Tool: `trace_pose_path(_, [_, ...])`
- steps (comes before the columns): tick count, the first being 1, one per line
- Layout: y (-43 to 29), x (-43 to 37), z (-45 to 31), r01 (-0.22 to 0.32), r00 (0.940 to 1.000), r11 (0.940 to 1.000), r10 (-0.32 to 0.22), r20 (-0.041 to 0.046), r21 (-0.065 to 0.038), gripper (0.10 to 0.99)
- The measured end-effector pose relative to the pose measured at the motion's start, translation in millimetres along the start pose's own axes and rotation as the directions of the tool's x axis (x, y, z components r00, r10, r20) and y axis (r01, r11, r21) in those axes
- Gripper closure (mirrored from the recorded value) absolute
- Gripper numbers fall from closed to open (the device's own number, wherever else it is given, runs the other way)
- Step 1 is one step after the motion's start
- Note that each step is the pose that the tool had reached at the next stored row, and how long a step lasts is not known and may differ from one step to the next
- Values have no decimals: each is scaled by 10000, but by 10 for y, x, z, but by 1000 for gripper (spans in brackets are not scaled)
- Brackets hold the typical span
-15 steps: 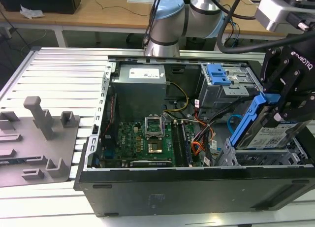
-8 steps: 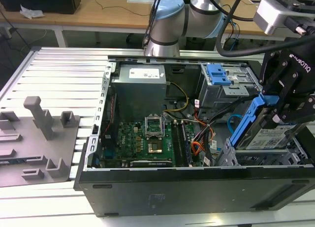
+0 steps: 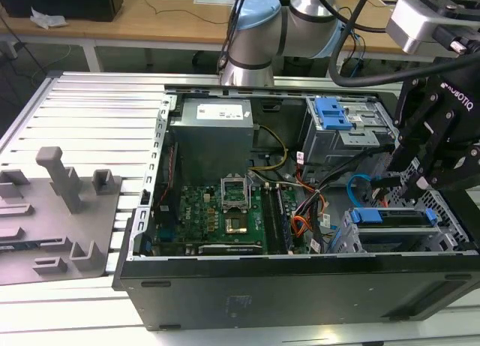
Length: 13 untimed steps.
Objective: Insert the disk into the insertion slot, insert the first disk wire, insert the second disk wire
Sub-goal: 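Insert the disk into the insertion slot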
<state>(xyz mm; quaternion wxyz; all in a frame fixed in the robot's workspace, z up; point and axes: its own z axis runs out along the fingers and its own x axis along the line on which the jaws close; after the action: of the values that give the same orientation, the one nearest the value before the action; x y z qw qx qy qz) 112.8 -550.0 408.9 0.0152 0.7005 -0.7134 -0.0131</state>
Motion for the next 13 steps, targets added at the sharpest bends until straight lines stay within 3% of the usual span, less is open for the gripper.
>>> trace_pose_path(3, [0,0,0,0,10000,10000,0,0,0,663])
trace_pose_path(5, [0,0,1,0,10000,10000,0,0,0,788])
trace_pose_path(6, [0,0,1,0,10000,10000,0,0,0,910])
trace_pose_path(7, [0,0,1,0,10000,10000,0,0,0,969])
trace_pose_path(13, [0,0,2,0,10000,10000,0,1,0,980])
